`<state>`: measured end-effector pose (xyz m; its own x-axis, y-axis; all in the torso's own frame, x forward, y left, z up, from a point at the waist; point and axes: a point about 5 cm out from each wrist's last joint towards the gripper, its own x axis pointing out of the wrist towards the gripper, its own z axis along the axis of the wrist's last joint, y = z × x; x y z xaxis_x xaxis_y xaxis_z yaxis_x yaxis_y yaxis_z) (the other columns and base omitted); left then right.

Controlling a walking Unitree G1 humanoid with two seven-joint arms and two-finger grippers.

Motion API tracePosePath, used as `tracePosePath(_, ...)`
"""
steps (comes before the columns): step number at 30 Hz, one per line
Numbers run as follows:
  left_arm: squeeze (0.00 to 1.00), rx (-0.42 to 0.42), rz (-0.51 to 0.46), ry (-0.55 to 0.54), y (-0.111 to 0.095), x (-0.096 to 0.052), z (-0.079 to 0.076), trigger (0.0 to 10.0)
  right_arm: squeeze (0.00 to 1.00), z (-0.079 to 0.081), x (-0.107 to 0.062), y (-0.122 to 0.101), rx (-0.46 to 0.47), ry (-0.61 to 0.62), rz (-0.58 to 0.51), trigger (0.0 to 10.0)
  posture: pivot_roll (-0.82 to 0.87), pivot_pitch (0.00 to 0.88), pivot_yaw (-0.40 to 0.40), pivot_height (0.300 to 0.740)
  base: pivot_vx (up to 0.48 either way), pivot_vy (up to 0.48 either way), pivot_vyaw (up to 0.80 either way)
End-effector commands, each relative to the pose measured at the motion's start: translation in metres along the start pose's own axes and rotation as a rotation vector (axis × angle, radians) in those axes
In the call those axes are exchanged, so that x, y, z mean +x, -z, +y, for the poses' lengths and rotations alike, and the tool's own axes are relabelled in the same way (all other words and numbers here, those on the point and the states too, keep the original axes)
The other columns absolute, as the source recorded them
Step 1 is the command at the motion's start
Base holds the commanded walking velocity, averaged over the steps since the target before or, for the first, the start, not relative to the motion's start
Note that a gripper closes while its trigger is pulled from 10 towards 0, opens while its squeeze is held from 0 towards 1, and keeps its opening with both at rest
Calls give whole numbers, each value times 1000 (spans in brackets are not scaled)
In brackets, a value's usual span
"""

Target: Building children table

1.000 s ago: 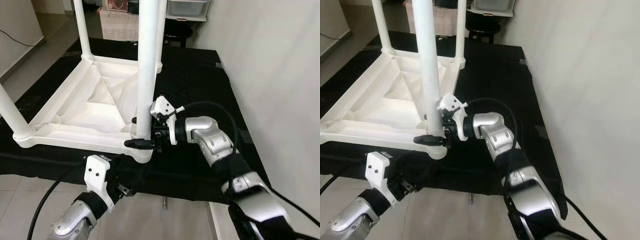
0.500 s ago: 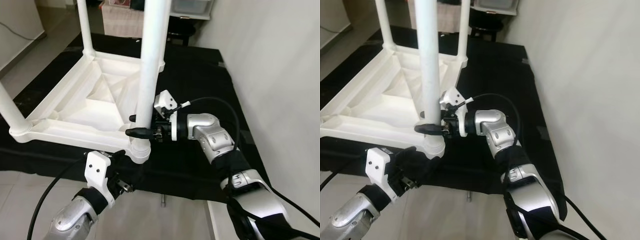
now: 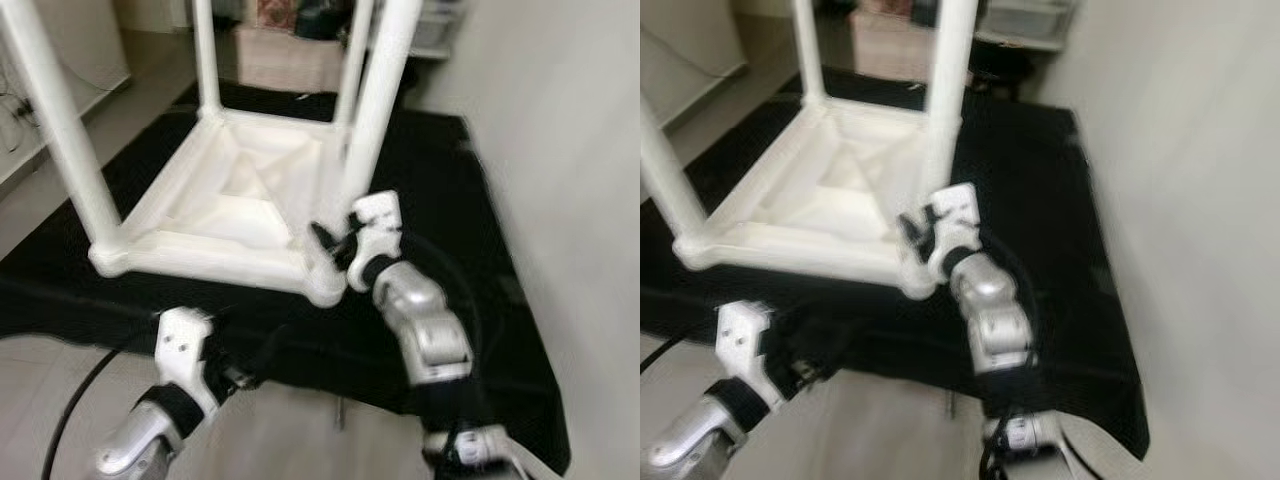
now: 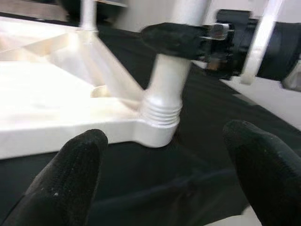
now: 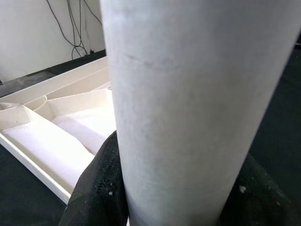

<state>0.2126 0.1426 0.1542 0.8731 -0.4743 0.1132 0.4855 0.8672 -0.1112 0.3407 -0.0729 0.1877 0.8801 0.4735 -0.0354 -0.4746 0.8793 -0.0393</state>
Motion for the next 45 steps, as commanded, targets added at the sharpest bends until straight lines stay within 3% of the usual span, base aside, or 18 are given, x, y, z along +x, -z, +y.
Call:
tracePosePath(1, 0, -14, 15, 13, 4, 0, -1, 10000, 0, -1, -4, 29, -12, 3, 141, 0, -41, 129, -102, 740, 0, 0, 0)
tracePosePath(4, 0, -14, 18, 15, 4, 0, -1, 10000, 0, 1, -3, 29, -12, -9, 142, 0, -43, 126, -103, 740, 0, 0, 0)
tracePosePath(5, 0, -14, 18, 14, 4, 1, 0, 10000, 0, 1, 0, 26, -12, -21, 141, 3843, -42, 126, -105, 740, 0, 0, 0)
tracePosePath(6, 0, -14, 18, 14, 4, 1, 0, 10000, 0, 1, 0, 26, -12, -21, 141, 3843, -42, 126, -105, 740, 0, 0, 0)
tracePosePath(7, 0, -13, 17, 12, 4, 1, 0, 10000, 0, 2, 2, 22, -5, -29, 142, 10000, -40, 126, -107, 740, 0, 0, 0)
tracePosePath(8, 0, -12, 15, 9, 4, 1, 0, 10000, 1000, 6, 5, 17, 6, -94, 133, 10000, -38, 125, -105, 740, 0, 0, 0)
tracePosePath(11, 0, -12, 14, 6, 4, 0, 0, 10000, 1000, 17, 9, 7, 24, -251, 109, 10000, -35, 125, -104, 740, 0, 0, 0)
tracePosePath(17, 0, -15, 15, 9, 4, 0, -1, 10000, 1000, 37, 2, -17, -157, -644, 23, 10000, -19, 124, -100, 740, 0, 0, 0)
tracePosePath(18, 0, -16, 16, 10, 4, 0, -1, 10000, 588, 39, 0, -21, -188, -723, 12, 10000, -16, 124, -100, 740, 0, 0, 0)
tracePosePath(19, 0, -17, 17, 11, 4, 0, -2, 10000, 0, 39, -3, -25, -252, -812, -4, 10000, -7, 122, -103, 740, 0, 0, 0)
tracePosePath(21, 0, -17, 18, 12, 5, 0, -3, 10000, 0, 36, -2, -27, -338, -880, 0, 10000, 2, 123, -106, 740, 0, 0, 0)
tracePosePath(30, 0, -18, 15, 8, 5, -1, -6, 10000, 0, 26, 8, -36, -373, -906, 16, 10000, 16, 120, -116, 740, 0, 0, 0)
tracePosePath(31, 0, -18, 15, 8, 5, -1, -6, 10000, 0, 23, 11, -36, -375, -888, 26, 5686, 17, 117, -118, 740, 0, 0, 0)
tracePosePath(32, 0, -18, 15, 8, 5, -1, -6, 10000, 0, 23, 11, -36, -375, -888, 26, 5686, 17, 117, -118, 740, 0, 0, 0)
tracePosePath(33, 0, -19, 15, 8, 5, -1, -6, 10000, 0, 21, 14, -36, -369, -867, 36, 1333, 16, 117, -118, 740, 0, 0, 0)
tracePosePath(34, 0, -20, 15, 9, 6, -1, -6, 10000, 0, 20, 16, -35, -364, -853, 43, 1333, 16, 117, -118, 740, 0, 0, 0)
tracePosePath(35, 0, -22, 16, 10, 6, -1, -7, 10000, 0, 18, 17, -33, -347, -843, 54, 0, 13, 114, -116, 740, 0, 0, 0)
tracePosePath(45, 0, -25, 16, 15, 5, -1, -6, 10000, 0, 18, 14, -20, -272, -790, 71, 0, 4, 121, -112, 740, 0, 0, 0)
